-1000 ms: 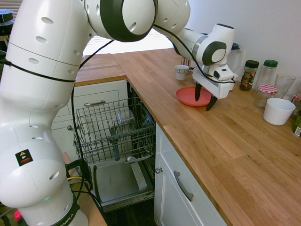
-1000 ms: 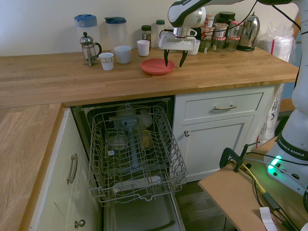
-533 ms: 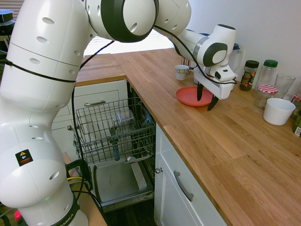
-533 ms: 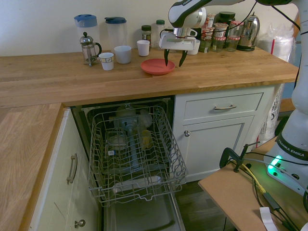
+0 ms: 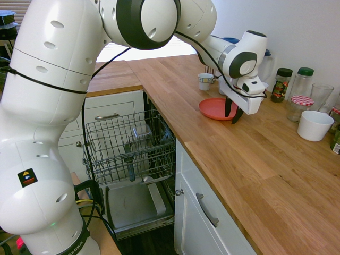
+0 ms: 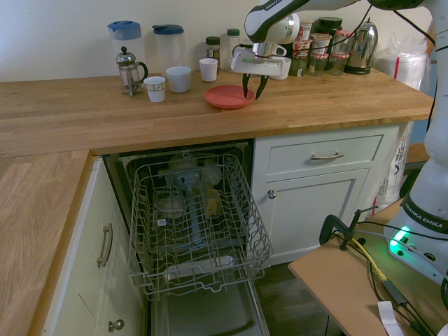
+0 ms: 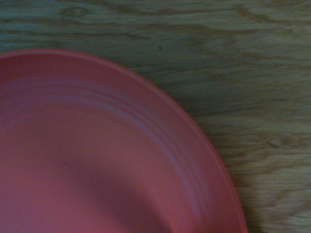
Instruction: Put the plate in the dishwasher
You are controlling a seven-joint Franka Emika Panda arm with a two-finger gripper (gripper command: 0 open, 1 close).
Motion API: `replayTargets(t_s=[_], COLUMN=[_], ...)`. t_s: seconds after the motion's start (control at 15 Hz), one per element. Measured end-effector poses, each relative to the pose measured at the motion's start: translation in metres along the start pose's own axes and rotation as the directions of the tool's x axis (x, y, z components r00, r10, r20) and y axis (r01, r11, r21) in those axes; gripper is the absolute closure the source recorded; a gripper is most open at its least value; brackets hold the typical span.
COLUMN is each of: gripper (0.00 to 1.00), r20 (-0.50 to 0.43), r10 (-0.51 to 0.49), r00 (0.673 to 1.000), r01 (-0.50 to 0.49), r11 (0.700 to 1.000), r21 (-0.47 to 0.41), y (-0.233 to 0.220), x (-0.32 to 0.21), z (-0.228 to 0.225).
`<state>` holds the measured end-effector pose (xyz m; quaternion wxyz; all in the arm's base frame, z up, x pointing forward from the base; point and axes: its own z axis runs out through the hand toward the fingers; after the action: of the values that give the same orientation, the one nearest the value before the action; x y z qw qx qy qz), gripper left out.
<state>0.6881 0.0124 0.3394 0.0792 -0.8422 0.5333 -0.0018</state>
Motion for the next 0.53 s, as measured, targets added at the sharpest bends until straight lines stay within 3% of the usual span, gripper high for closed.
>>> replayTargets(t_s=[0.53], gripper=[1.0], r20=[0.004], r10=[-0.003], r00=[1.0], r01=[0.003], r11=[1.0], r21=[0.018], y=[-0.0014], x=[0.001], z=[-0.0037])
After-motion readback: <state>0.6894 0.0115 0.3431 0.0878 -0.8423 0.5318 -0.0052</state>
